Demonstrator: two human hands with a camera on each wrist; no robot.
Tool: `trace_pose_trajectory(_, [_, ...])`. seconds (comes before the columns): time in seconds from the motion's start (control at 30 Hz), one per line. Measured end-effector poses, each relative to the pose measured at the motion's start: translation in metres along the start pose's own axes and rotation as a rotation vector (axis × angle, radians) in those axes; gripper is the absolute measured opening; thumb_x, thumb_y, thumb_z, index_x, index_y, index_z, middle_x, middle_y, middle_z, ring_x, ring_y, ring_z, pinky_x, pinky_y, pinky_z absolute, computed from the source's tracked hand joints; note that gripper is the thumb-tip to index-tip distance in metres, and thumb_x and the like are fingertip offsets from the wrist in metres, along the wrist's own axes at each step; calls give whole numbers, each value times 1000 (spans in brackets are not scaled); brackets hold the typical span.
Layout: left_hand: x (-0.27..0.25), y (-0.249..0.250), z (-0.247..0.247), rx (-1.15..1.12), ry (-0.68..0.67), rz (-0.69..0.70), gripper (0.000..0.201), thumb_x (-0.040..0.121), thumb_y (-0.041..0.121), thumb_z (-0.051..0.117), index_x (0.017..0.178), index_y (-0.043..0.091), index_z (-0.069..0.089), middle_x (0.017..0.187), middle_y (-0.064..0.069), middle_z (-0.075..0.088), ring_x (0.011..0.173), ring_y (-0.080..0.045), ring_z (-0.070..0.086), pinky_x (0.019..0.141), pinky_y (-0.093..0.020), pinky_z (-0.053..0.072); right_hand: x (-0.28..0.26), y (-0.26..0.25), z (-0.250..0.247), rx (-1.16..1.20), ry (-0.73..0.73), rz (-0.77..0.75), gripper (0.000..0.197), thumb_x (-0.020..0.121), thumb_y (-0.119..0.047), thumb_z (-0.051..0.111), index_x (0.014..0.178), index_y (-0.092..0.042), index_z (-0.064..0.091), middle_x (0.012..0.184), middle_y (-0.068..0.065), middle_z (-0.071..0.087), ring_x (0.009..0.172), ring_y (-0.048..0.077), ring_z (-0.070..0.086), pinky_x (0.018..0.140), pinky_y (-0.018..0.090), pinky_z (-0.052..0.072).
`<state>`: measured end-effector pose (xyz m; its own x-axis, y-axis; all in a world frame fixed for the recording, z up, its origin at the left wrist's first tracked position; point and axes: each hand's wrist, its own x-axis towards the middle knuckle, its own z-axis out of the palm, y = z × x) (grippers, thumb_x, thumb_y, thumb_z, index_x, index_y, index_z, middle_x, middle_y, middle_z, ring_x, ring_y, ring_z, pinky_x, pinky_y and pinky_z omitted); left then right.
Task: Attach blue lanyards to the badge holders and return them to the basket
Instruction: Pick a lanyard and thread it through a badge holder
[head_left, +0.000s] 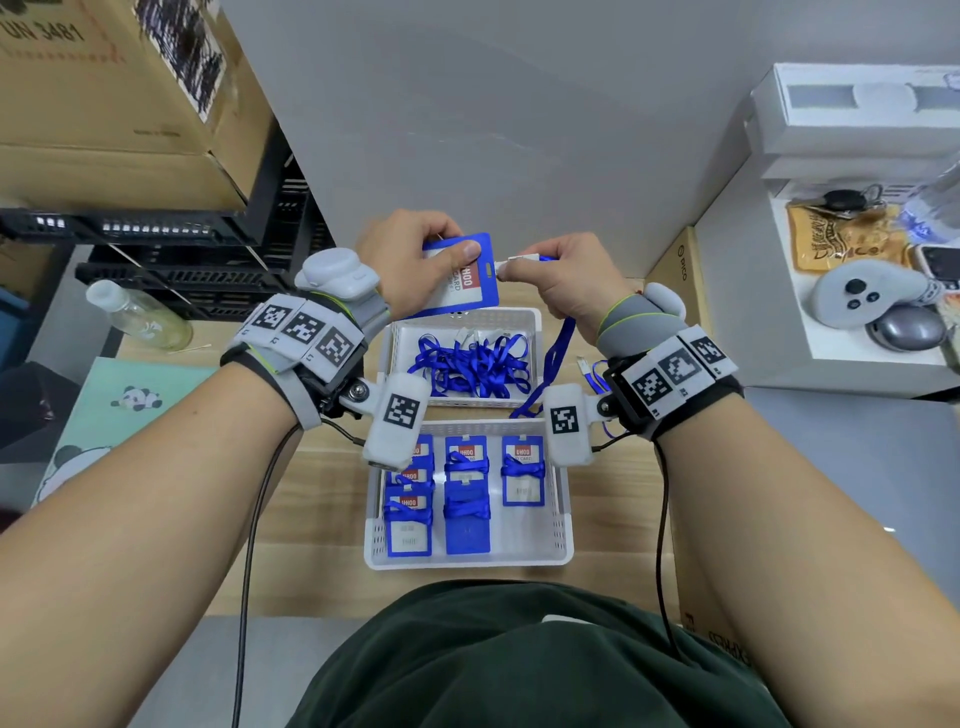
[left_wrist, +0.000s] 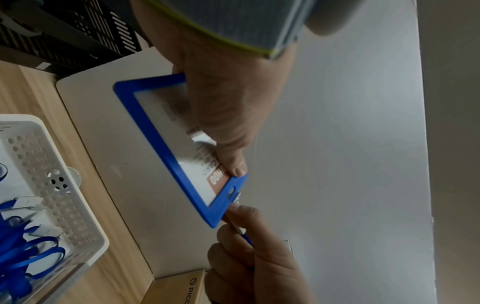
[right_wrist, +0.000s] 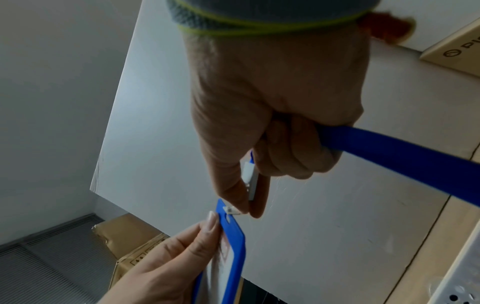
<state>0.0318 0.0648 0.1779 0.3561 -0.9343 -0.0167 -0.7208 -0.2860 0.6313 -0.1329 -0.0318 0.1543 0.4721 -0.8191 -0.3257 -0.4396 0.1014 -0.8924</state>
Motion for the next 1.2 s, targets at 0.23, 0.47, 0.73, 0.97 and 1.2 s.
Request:
trace_pose_trajectory(0.23, [-2,2,0,-17,-15,7,21,91,45,59,87,26,67,80,9,67,75,-12,61,69,-27,46,1,2,-1,7,-10,16,22,69,-28,80,75,-8,74,45,-5,31,42,13,25,47,26,24])
trace_pose_trajectory(0.47, [-1,2,0,-8,-9,2,22,91,46,58,86,26,66,75,12,64,70,-8,58,63,-20,41,0,3,1,28,-57,12,23,71,-28,79,77,-7,74,44,-6,33,45,15,25,46,27,24])
trace_pose_trajectory(0.73, [-1,-2,2,-11,-12,-12,22,91,44,60,87,24,68,79,8,67,74,-12,60,64,-25,42,-8,-3,-6,119,-223,-22,11,85,-20,72,78,-12,72,47,-5,29,44,13,21,42,22,21])
trace_pose_trajectory(0.97, [1,-1,2,71,18,2,22,91,43,60,91,24,69,79,8,63,76,-15,56,67,-24,35,-12,-8,-1,-35,-250,-77,29,78,-48,76,77,-19,71,57,-7,36,50,11,32,49,24,28])
trace_pose_trajectory(1.2, [-1,0,1,106,18,1,22,91,45,60,90,25,68,79,8,64,76,-13,56,66,-23,33,-5,-9,2,-186,-184,-127,19,86,-30,69,77,-13,72,62,-7,60,45,3,41,53,21,34])
